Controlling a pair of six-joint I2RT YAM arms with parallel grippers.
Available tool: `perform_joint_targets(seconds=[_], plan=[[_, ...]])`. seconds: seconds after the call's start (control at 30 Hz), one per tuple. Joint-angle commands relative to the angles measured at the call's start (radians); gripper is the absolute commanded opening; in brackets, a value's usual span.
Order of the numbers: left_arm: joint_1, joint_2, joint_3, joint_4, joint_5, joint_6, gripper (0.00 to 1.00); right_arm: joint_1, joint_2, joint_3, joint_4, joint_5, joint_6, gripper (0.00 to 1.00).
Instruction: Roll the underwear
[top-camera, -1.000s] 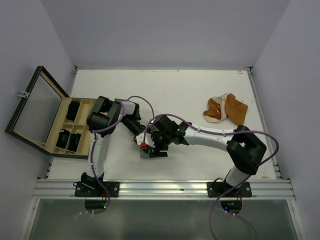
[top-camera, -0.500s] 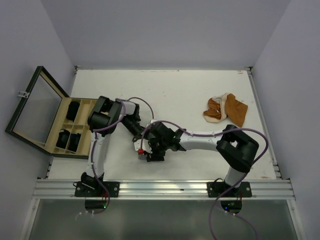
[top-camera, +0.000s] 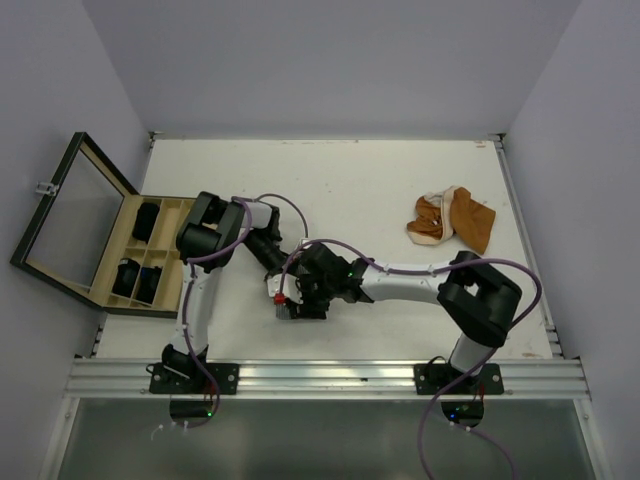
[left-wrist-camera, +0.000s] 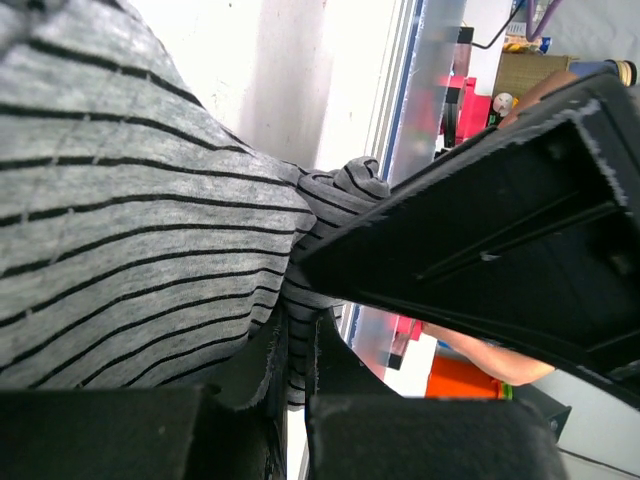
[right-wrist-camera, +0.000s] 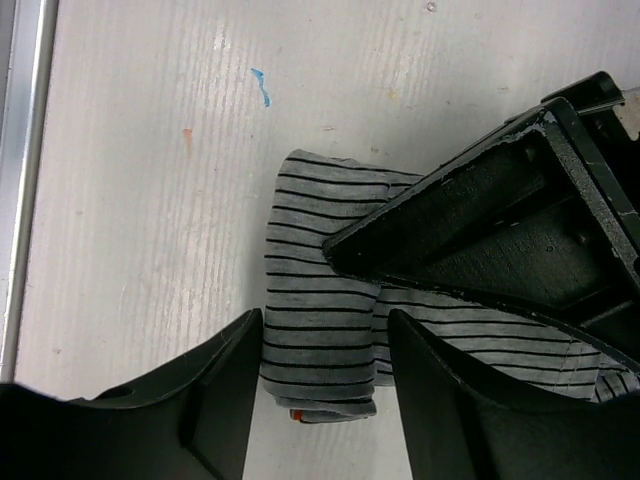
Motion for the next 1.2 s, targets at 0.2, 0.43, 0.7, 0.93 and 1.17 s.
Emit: perform_joint_targets(seconds=[0.2,0.43,0.7,0.93,1.17], plan=[[0.011,0.059,0.018,0.244,-0.288,0.083,0.0,0.015,-0.019,0.021,-0.009,-0.012,0.025,0.52],[0.013,0.042,0.001,0.256,-0.285,0.08,0.0,0.012,0.05,0.005,0.055,-0.035,0.044,0.1],[0.057,-0.169,-0.025,0.313,-0.137,0.03,0.32,-0.081,0.093,0.002,0.001,-0.208,0.12,0.0],[0.233,-0.479,-0.027,0.412,0.02,-0.107,0.43,-0.149,0.211,0.065,-0.115,-0.374,0.178,0.0],[0.283,-0.959,-0.308,0.71,-0.176,-0.127,0.46,-0.221,0.374,0.166,-0.147,-0.527,0.33,0.0]])
